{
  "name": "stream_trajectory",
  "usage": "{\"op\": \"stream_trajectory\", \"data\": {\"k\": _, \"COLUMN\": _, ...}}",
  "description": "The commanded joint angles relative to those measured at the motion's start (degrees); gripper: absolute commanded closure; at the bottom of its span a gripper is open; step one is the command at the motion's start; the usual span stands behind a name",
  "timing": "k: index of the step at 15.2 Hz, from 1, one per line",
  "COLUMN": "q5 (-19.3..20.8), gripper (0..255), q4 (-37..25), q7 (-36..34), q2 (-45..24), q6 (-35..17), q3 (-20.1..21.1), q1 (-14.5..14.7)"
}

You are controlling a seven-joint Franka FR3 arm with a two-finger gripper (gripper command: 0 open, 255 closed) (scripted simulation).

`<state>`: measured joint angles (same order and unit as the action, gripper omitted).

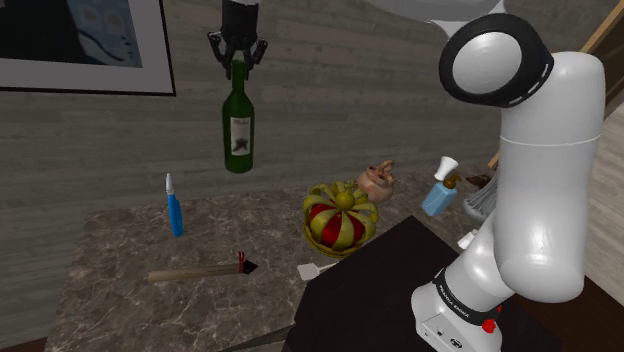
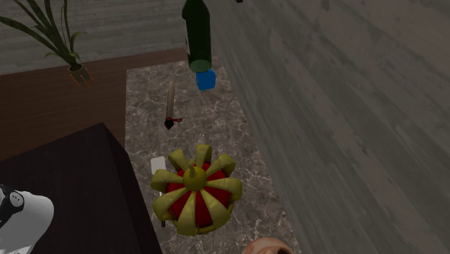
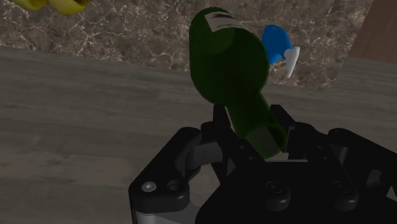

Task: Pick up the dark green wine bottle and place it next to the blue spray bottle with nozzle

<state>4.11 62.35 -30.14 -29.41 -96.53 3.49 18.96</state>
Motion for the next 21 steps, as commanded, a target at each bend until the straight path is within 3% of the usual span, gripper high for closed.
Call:
{"op": "stream_trajectory", "data": {"k": 1, "q5": 0.56, "gripper": 255, "q4": -3.57, "q7": -2.32, "q2": -2.64, "q6": 0.98, "q3": 0.42, "q1": 2.03}}
{"op": "stream_trajectory", "data": {"k": 4, "q5": 1.29, "gripper": 255, "q4": -11.48, "q7": -5.00, "q2": -7.99, "q6": 3.68, "q3": 0.76, "q1": 4.87}}
{"op": "stream_trajectory", "data": {"k": 11, "q5": 1.23, "gripper": 255, "q4": -2.01, "q7": -5.40, "q2": -5.59, "q6": -3.37, "q3": 0.80, "q1": 4.47}}
{"op": "stream_trajectory", "data": {"k": 21, "q5": 1.33, "gripper": 255, "q4": 6.87, "q7": -5.89, "q2": -4.87, "q6": -11.52, "q3": 0.77, "q1": 4.18}}
